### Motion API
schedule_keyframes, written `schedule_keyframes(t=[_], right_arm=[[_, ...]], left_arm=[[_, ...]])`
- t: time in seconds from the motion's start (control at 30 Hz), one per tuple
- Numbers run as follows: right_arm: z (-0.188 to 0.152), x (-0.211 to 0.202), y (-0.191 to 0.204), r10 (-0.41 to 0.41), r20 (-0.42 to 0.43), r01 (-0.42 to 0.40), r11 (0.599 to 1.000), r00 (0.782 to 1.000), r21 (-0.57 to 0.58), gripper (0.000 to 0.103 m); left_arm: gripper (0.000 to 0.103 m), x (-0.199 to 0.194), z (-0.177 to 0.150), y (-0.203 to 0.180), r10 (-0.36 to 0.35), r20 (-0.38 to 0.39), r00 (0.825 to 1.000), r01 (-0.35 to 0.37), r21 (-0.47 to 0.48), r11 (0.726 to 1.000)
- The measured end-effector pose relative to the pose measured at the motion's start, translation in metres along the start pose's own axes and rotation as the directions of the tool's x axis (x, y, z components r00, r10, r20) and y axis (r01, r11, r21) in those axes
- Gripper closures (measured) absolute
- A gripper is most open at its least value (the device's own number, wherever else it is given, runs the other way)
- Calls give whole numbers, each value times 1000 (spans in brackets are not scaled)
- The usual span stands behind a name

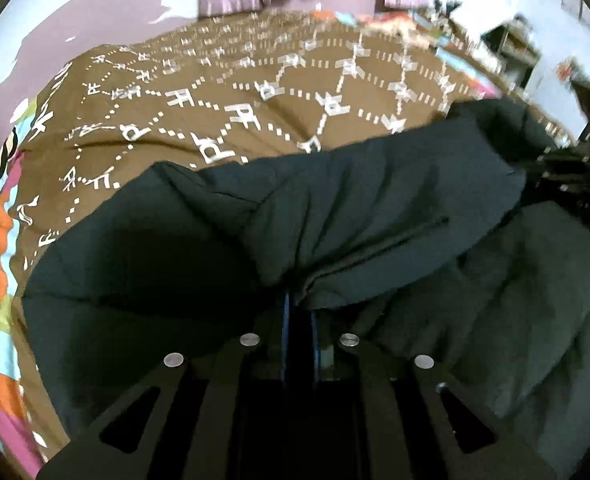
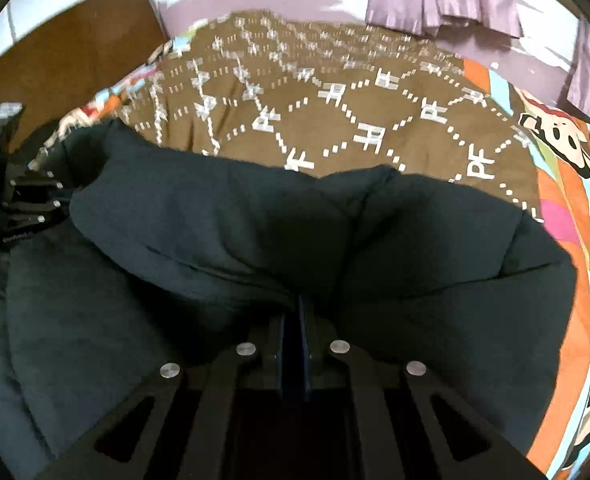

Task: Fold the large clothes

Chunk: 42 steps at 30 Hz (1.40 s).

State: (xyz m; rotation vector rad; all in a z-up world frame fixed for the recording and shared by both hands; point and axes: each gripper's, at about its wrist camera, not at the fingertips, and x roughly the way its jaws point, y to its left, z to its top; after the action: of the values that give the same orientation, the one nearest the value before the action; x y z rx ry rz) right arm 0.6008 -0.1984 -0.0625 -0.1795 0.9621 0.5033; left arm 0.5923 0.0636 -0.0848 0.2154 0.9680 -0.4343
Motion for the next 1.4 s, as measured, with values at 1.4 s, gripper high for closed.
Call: schedule_keyframes(t=[1.4], right_arm=[[45,75,33,242,-327,-219,970,914,106,99]], left_arm=[[97,49,36,-65,34,-210,977,11,209,978]])
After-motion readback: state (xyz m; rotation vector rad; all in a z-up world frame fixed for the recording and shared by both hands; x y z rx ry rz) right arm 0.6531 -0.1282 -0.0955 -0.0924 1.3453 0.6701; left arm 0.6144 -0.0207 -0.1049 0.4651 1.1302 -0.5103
